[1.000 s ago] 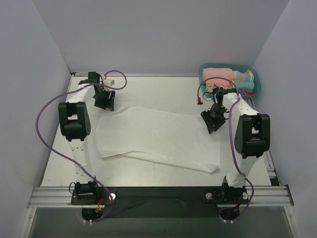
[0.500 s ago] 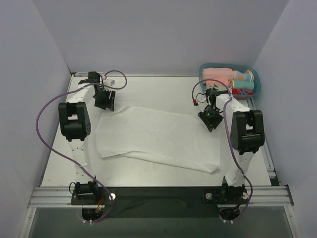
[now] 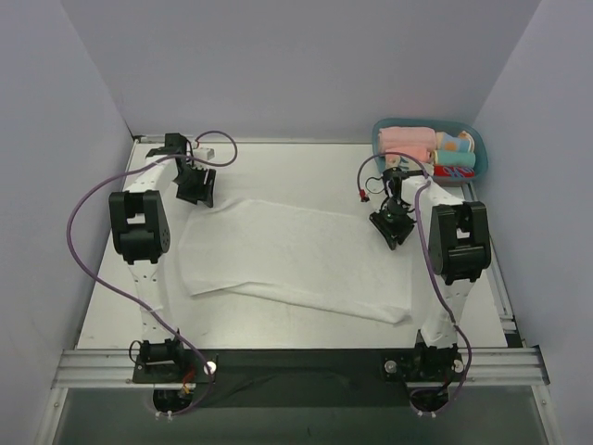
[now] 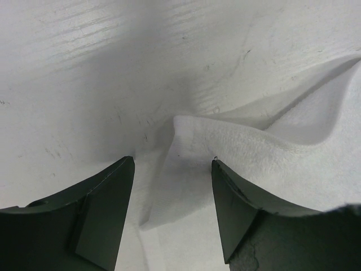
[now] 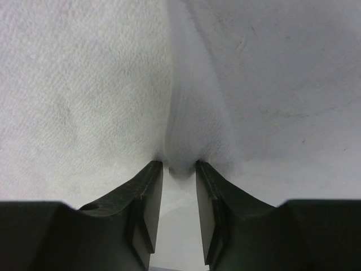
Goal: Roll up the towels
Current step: Flatten the towel
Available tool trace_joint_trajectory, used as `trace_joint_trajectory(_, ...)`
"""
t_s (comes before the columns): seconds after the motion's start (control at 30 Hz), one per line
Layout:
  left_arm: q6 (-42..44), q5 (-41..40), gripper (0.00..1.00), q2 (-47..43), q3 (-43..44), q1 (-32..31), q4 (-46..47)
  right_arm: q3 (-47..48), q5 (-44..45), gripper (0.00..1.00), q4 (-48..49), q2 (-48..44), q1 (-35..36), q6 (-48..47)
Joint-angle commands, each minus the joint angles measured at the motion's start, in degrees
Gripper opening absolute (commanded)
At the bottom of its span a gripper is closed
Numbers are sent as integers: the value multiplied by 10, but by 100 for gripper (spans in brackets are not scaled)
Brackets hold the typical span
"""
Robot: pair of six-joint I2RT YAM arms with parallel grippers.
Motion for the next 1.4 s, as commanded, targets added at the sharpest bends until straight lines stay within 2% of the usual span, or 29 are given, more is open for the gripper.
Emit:
trace_joint_trajectory(0.0, 2, 11, 68, -8, 34, 2, -4, 16, 15, 29, -36, -12, -4, -14)
trace_joint_trajectory(0.1, 0, 15, 68, -2, 44, 1, -4, 17, 20, 22, -36, -7, -4, -17)
trace_joint_trajectory(0.2, -1, 15, 67, 4, 57, 1, -5, 22, 21, 19, -39, -12, -5, -16)
trace_joint_trajectory(0.37, -1, 19, 64, 23, 87, 0, -4, 37, 22, 0, -49, -22, -7, -20)
trace_joint_trajectory(0.6, -5, 7, 61, 53, 124, -6, 0, 60, 20, 0, -66, -29, -7, -13)
trace_joint_trajectory(0.87, 3, -39, 59, 62, 97, -10, 1, 66, 23, 0, -73, -33, -11, -11)
trace_joint_trajectory(0.97, 2, -44, 52, 69, 94, -9, 1, 66, 24, 0, -74, -36, -13, -10)
trace_joint_trajectory(1.0, -1, -45, 43, 70, 95, -10, 1, 66, 24, 0, -73, -37, -12, -11)
trace_joint_trajectory(1.07, -5, -44, 35, 69, 96, -9, 1, 69, 25, 0, -73, -39, -16, -12)
trace_joint_trajectory(1.1, -7, -43, 22, 66, 96, -10, 3, 75, 26, 0, -73, -39, -18, -12)
trace_joint_trajectory(1.2, -8, -33, 0, 52, 98, -9, 2, 87, 24, 0, -73, -40, -26, -10)
trace_joint_trajectory(1.37, -24, -13, 0, 3, 98, 2, 3, 122, 14, 0, -74, -59, -41, -10)
